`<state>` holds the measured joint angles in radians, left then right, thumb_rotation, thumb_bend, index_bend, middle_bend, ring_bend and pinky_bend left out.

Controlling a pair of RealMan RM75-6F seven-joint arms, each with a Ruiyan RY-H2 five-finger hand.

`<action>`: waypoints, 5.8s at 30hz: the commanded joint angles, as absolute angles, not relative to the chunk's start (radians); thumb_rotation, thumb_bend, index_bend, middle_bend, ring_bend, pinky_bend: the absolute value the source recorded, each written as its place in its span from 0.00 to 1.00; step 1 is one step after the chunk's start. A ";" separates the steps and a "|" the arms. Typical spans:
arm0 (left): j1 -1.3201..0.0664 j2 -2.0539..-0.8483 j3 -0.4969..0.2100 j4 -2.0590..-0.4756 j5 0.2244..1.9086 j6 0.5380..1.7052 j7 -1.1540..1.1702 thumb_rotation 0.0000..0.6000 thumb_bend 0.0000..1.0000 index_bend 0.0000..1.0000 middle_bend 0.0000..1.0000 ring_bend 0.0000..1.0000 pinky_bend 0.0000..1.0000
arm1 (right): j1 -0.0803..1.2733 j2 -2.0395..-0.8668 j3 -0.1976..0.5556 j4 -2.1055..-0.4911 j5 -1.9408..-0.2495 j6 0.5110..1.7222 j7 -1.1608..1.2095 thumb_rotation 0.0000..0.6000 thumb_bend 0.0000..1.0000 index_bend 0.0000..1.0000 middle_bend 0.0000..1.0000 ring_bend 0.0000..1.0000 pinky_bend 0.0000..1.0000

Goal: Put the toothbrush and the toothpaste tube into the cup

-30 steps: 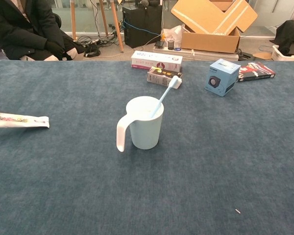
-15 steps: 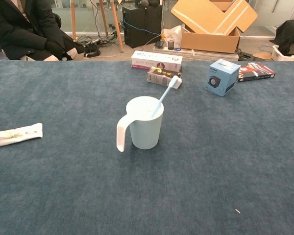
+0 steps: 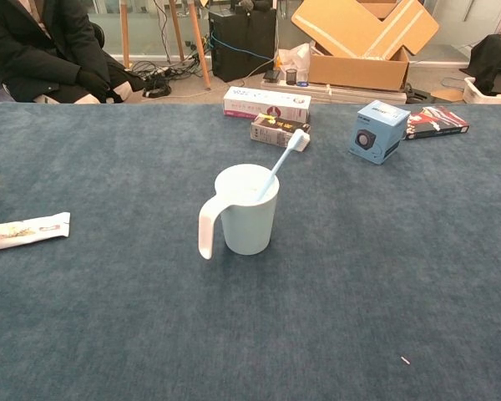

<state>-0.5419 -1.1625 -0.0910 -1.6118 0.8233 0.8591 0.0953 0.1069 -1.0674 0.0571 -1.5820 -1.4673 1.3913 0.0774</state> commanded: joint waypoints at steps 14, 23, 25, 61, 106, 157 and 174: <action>-0.614 -1.300 -0.113 -1.512 0.687 0.879 0.227 1.00 0.15 0.28 0.00 0.00 0.00 | 0.101 -1.060 0.057 -1.580 -1.475 1.405 0.103 1.00 0.16 0.33 0.41 0.34 0.47; -0.609 -1.316 -0.106 -1.504 0.666 0.888 0.245 1.00 0.15 0.29 0.00 0.00 0.00 | 0.101 -1.061 0.056 -1.581 -1.478 1.406 0.102 1.00 0.16 0.33 0.42 0.34 0.47; -0.605 -1.319 -0.102 -1.511 0.678 0.897 0.249 1.00 0.15 0.29 0.00 0.00 0.00 | 0.101 -1.061 0.056 -1.581 -1.478 1.407 0.102 1.00 0.16 0.33 0.42 0.34 0.47; -0.585 -1.424 -0.090 -1.402 0.690 0.930 0.344 1.00 0.15 0.36 0.00 0.00 0.00 | 0.098 -1.054 0.058 -1.578 -1.480 1.413 0.125 1.00 0.16 0.33 0.41 0.34 0.47; -0.493 -1.364 -0.093 -1.490 0.870 1.038 0.283 1.00 0.35 0.52 0.00 0.00 0.00 | 0.097 -1.056 0.056 -1.580 -1.483 1.414 0.117 1.00 0.16 0.33 0.42 0.34 0.47; -0.480 -1.103 -0.204 -2.106 1.089 1.125 0.182 1.00 0.40 0.59 0.01 0.00 0.00 | 0.091 -1.049 0.057 -1.581 -1.489 1.428 0.135 1.00 0.16 0.33 0.41 0.34 0.47; -0.651 -1.213 -0.285 -2.182 0.936 1.095 0.295 1.00 0.40 0.60 0.01 0.00 0.00 | 0.086 -1.041 0.055 -1.579 -1.501 1.440 0.157 1.00 0.16 0.33 0.42 0.34 0.47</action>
